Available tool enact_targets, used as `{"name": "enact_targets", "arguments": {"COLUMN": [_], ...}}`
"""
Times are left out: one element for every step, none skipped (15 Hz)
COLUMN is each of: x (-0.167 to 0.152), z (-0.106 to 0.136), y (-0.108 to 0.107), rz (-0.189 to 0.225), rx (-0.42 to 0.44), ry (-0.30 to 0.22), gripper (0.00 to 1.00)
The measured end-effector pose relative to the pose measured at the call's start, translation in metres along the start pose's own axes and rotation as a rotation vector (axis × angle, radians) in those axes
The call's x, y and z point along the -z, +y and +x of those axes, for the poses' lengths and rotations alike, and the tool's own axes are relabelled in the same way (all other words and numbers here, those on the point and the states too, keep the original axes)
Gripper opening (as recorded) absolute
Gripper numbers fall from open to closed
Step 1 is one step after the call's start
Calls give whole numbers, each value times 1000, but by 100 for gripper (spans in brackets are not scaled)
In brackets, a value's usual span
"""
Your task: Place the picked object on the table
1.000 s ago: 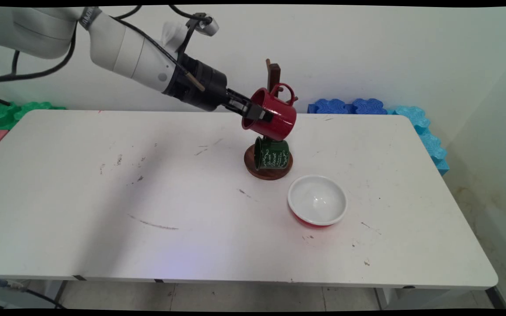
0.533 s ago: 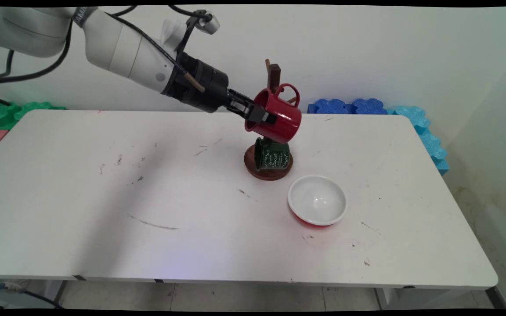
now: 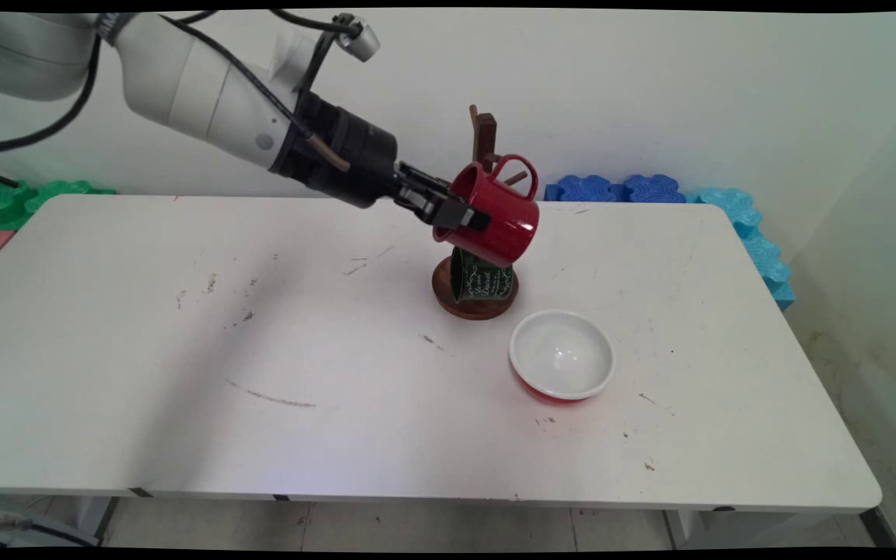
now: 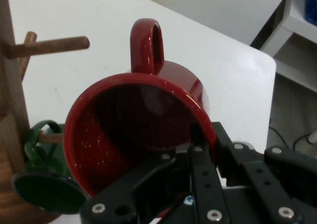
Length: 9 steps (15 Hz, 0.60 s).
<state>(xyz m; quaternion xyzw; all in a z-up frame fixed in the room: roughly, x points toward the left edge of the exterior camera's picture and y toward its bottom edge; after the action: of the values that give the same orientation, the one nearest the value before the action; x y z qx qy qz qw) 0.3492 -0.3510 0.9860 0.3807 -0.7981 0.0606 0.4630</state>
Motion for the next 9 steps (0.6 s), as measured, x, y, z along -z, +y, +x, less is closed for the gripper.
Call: {"name": "enact_targets", "arguments": {"x": [3,7,11,16,21,26,31,36,41], "z": [-2,-5,-8,-11,-15,-19,-23,-28,-32], "y": [1,1,1,0,-2,-4,-6,-9,-12], "rz": [2,7,12,20,29,38,49,60,72], "rx": [-9,-19,-28,-39,-50,-60,-72,-84,-97], "ry": [-4,-11,-17,-25,-34,-44,-55,-66,-78], "gripper": [0,0,0,0,0,0,0,0,0]}}
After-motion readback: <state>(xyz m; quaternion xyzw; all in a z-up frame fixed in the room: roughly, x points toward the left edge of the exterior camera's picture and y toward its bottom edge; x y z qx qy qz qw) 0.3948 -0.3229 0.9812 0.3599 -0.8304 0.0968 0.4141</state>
